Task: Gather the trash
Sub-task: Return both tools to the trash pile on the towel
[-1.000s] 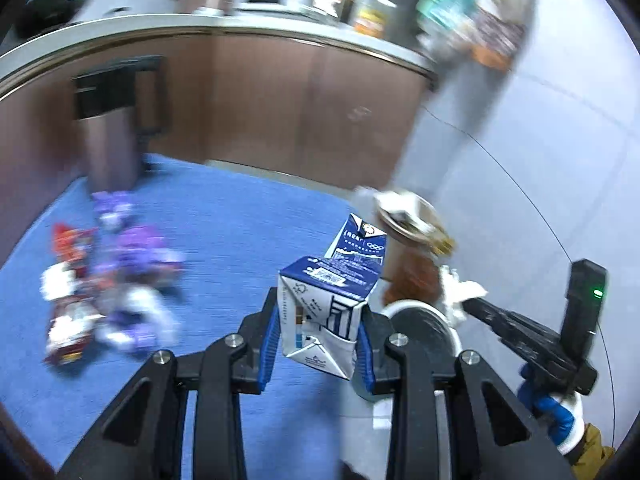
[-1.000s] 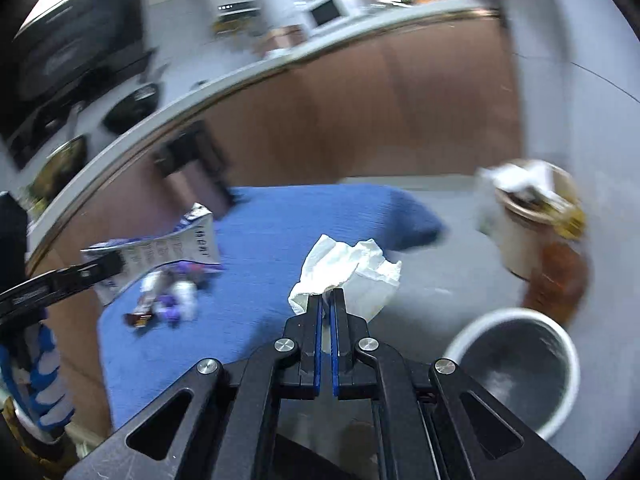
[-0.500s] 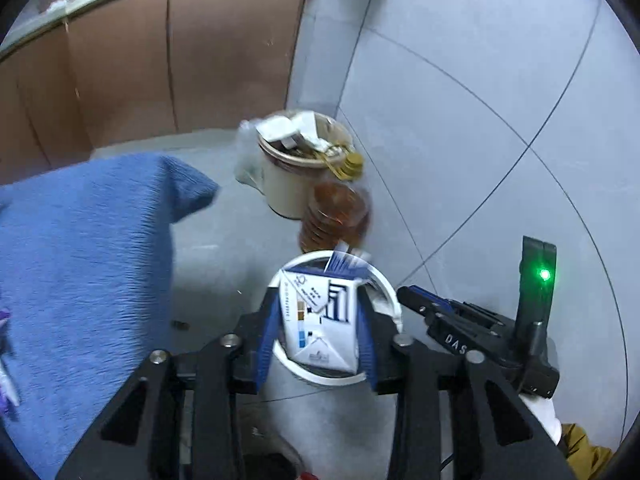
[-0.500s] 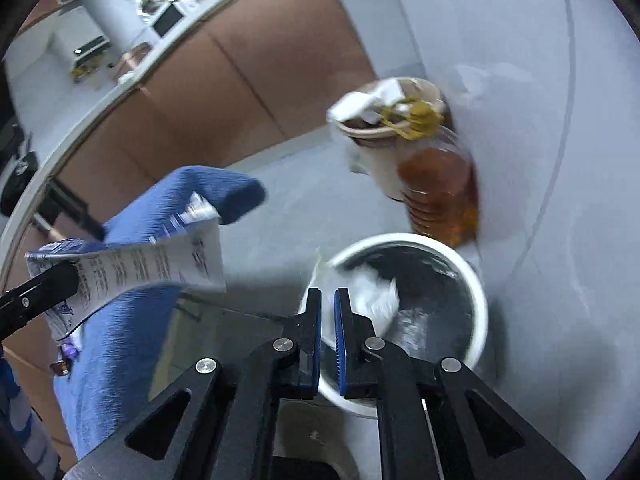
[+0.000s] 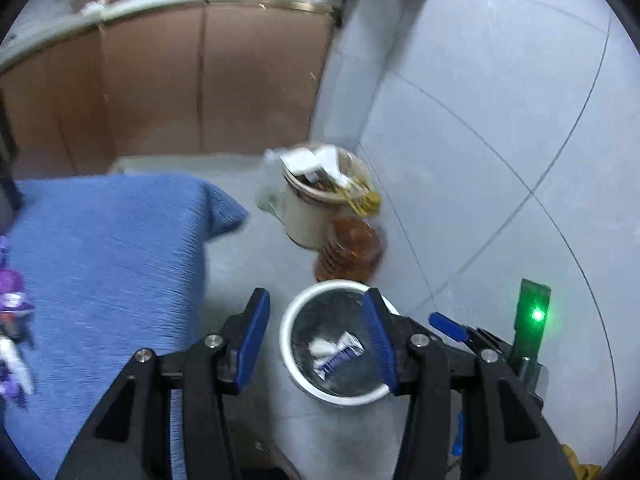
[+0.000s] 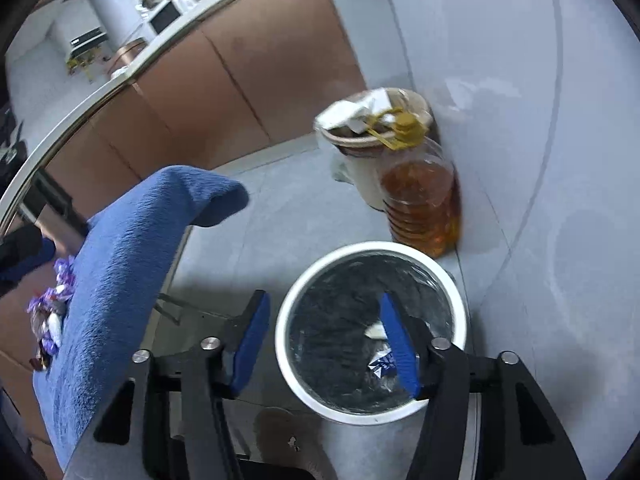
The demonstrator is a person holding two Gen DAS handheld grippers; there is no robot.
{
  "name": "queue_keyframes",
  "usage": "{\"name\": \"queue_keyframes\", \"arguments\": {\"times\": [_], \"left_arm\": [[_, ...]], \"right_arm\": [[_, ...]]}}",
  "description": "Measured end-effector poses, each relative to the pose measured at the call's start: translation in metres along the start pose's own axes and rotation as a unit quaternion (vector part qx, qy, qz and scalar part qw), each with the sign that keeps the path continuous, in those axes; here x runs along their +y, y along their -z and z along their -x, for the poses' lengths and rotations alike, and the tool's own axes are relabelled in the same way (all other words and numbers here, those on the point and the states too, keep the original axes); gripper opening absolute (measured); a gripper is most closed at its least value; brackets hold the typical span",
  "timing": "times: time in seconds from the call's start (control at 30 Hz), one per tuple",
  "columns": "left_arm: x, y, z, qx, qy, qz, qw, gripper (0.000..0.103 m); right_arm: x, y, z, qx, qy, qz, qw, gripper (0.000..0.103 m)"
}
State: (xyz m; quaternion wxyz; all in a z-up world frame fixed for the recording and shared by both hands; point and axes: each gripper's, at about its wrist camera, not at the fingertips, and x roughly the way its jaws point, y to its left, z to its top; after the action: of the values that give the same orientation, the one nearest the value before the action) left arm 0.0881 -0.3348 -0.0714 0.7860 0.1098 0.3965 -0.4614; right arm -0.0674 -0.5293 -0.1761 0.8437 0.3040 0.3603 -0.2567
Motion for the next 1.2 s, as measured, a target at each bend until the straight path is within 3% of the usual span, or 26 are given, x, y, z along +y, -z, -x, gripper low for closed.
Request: {"name": "queue_keyframes", "arguments": {"times": [0.03, 0.2, 0.23, 0.37, 0.6, 0.73, 1.07, 1.13, 1.2], "left_arm": [[0.004, 0.0, 0.008, -0.012, -0.008, 0.002, 0.9999, 0.046], [0.028, 0.006, 0.063, -0.088, -0.056, 0.02, 0.9944, 0.046], [0.033, 0.008, 0.074, -0.097, -0.063, 0.022, 0.9931, 0.046], [0.056, 0.015, 0.11, -0.107, -0.07, 0.034, 0.9912, 0.047], [0.095, 0.043, 0.179, -0.153, -0.109, 0.063, 0.9802, 0.066], [0.131, 0.068, 0.209, -0.164, -0.132, 0.084, 0.9739, 0.066], [0.238, 0.142, 0.252, -0.157, -0.174, 0.138, 0.9624, 0.066], [0.259, 0.156, 0.253, -0.146, -0.186, 0.146, 0.9606, 0.065], [0.275, 0.167, 0.251, -0.136, -0.191, 0.15, 0.9605, 0.065]], "right_arm": [[0.009, 0.0, 0.004, -0.008, -0.005, 0.01, 1.0, 0.064], [0.041, -0.005, 0.031, -0.046, -0.032, 0.036, 0.998, 0.099], [0.05, -0.007, 0.041, -0.061, -0.037, 0.044, 0.997, 0.102], [0.077, -0.012, 0.073, -0.1, -0.046, 0.065, 0.992, 0.103], [0.129, -0.014, 0.128, -0.153, -0.087, 0.095, 0.98, 0.103], [0.162, -0.01, 0.151, -0.183, -0.094, 0.135, 0.969, 0.103], [0.25, 0.001, 0.143, -0.106, -0.137, 0.2, 0.964, 0.103], [0.276, 0.004, 0.129, -0.075, -0.146, 0.216, 0.963, 0.099], [0.295, 0.008, 0.116, -0.05, -0.163, 0.23, 0.958, 0.088]]}}
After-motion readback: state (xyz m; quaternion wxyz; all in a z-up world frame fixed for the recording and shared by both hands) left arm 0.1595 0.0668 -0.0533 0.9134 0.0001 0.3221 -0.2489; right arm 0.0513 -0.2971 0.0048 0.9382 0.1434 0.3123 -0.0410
